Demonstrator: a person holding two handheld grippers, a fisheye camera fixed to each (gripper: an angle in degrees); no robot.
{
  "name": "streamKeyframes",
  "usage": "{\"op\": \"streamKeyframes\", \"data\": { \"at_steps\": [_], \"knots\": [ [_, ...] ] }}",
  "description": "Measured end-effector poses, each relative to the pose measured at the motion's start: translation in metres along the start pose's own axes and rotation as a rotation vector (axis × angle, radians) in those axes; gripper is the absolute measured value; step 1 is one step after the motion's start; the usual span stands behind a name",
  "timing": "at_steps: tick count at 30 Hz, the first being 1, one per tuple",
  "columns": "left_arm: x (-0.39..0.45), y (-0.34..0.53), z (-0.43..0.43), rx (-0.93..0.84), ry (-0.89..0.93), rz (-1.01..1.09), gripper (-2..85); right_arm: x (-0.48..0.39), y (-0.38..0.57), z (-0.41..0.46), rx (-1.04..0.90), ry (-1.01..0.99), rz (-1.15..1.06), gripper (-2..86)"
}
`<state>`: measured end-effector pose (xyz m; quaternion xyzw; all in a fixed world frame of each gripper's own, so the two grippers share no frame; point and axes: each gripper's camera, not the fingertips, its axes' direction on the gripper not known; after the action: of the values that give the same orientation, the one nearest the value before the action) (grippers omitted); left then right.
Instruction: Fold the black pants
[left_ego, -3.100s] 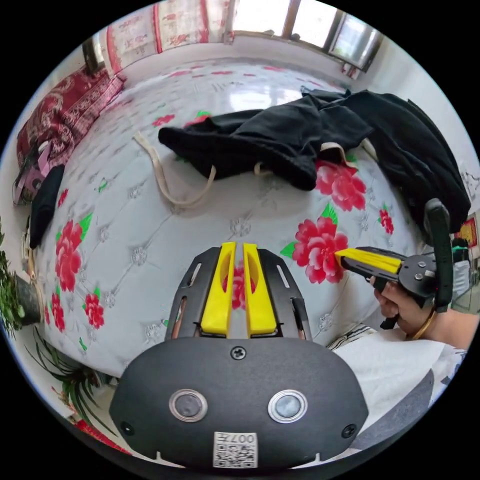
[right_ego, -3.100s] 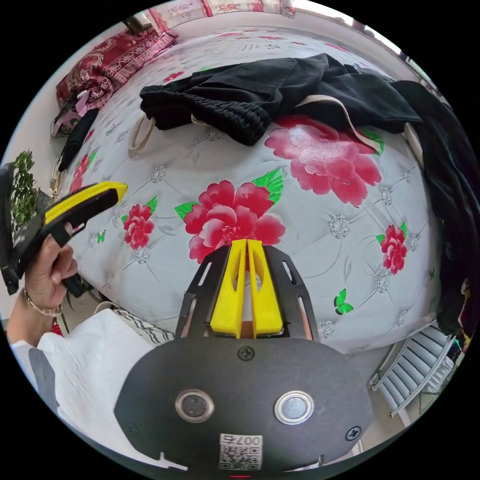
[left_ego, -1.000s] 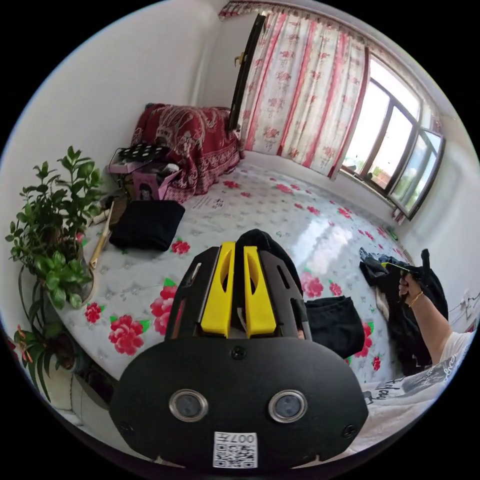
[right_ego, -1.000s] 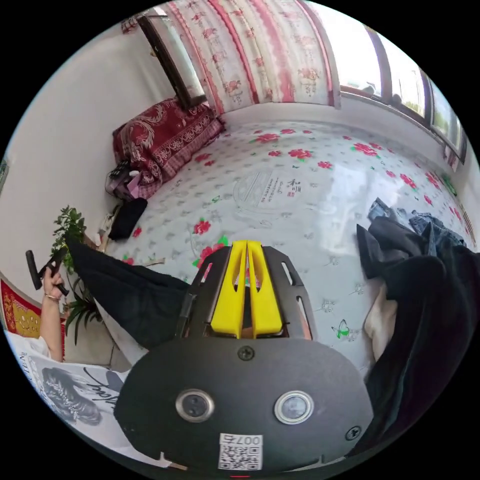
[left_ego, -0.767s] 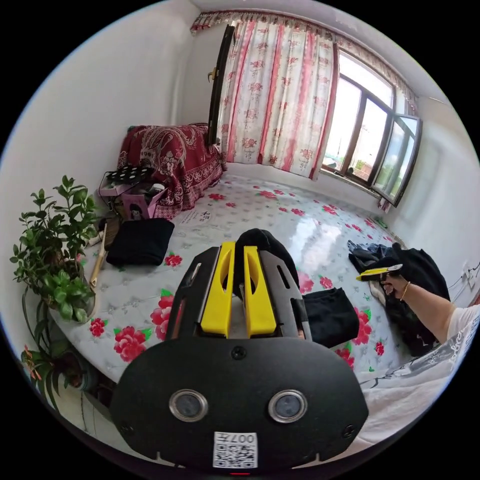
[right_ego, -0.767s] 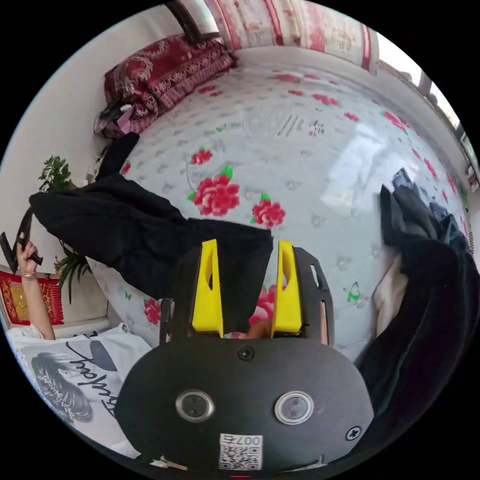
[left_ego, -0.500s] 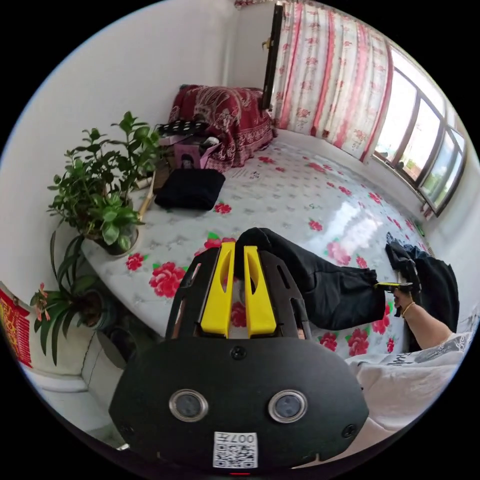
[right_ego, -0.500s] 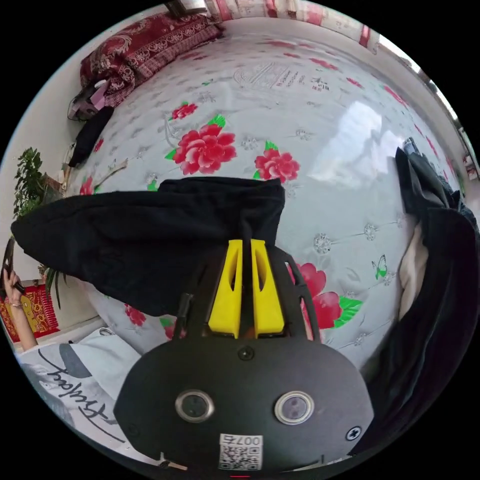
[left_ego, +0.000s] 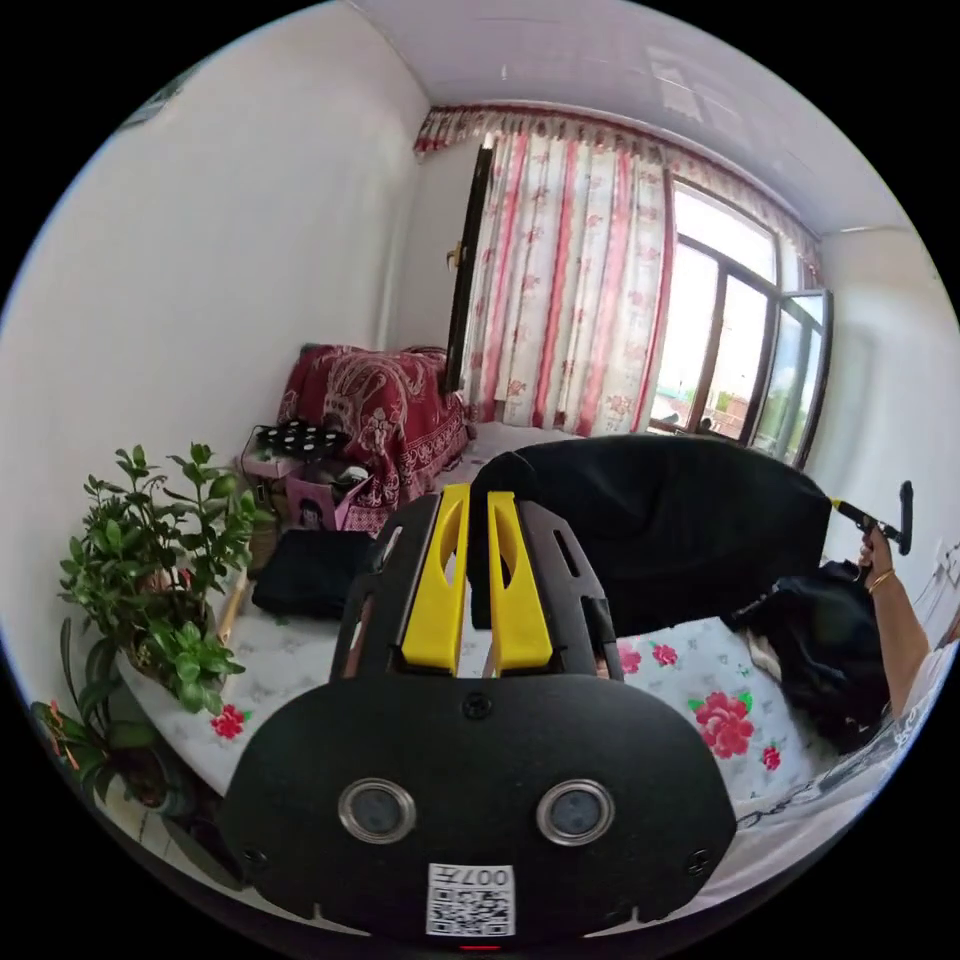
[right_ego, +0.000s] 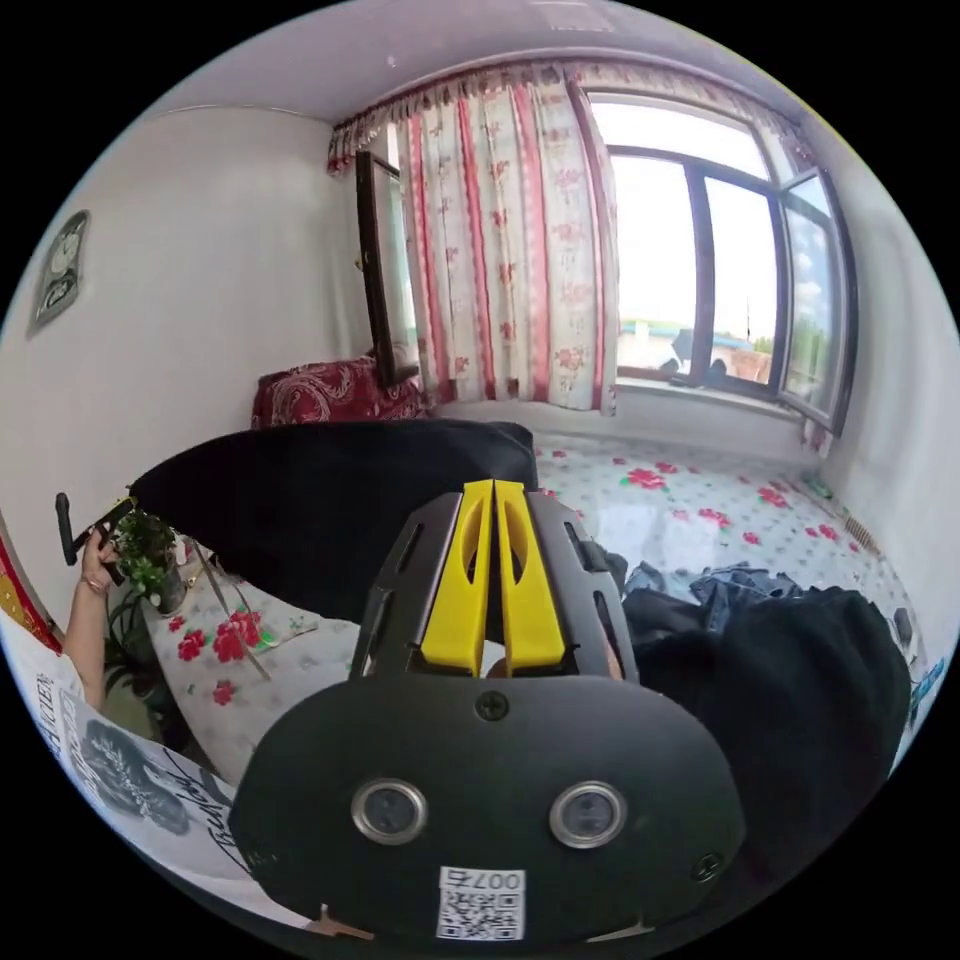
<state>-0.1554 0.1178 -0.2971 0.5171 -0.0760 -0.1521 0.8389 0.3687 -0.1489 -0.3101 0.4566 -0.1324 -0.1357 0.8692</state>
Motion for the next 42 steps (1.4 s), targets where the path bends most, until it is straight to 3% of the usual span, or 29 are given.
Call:
{"op": "streamKeyframes", "data": {
  "at_steps": [4, 7, 9, 11, 13, 22, 29, 37, 42],
  "knots": [
    [0.012, 0.059, 0.007, -0.171, -0.019, 0.089, 0.9, 0.001, 0.095, -0.023, -0.067, 0.027, -0.002, -0.2],
    [0.019, 0.148, 0.048, -0.519, -0.072, 0.13, 1.1, -0.002, 0.22, -0.004, -0.374, 0.111, 0.097, -0.2],
    [0.019, 0.214, 0.079, -0.785, -0.119, 0.099, 0.8, -0.004, 0.337, 0.022, -0.744, 0.089, 0.28, -0.2],
    [0.018, 0.275, 0.099, -1.034, -0.259, 0.033, -0.1, -0.01, 0.401, 0.025, -0.898, 0.082, 0.42, -0.2],
    [0.02, 0.289, 0.106, -1.143, -0.346, 0.004, -0.7, -0.017, 0.429, 0.025, -0.967, 0.06, 0.499, -0.1],
    [0.085, 0.212, 0.146, -0.942, -0.292, 0.066, -1.0, -0.052, 0.321, 0.107, -0.856, 0.022, 0.15, 1.3],
    [0.095, 0.223, 0.193, -1.033, -0.328, 0.043, -1.0, -0.122, 0.244, 0.216, -0.882, -0.01, -0.078, 1.2],
    [0.084, 0.23, 0.215, -1.085, -0.297, 0.002, -1.0, -0.18, 0.26, 0.305, -1.104, 0.017, -0.205, 0.7],
    [0.09, 0.226, 0.227, -1.076, -0.319, 0.084, -1.0, -0.209, 0.262, 0.301, -1.017, 0.085, -0.352, 0.4]
  ]
}}
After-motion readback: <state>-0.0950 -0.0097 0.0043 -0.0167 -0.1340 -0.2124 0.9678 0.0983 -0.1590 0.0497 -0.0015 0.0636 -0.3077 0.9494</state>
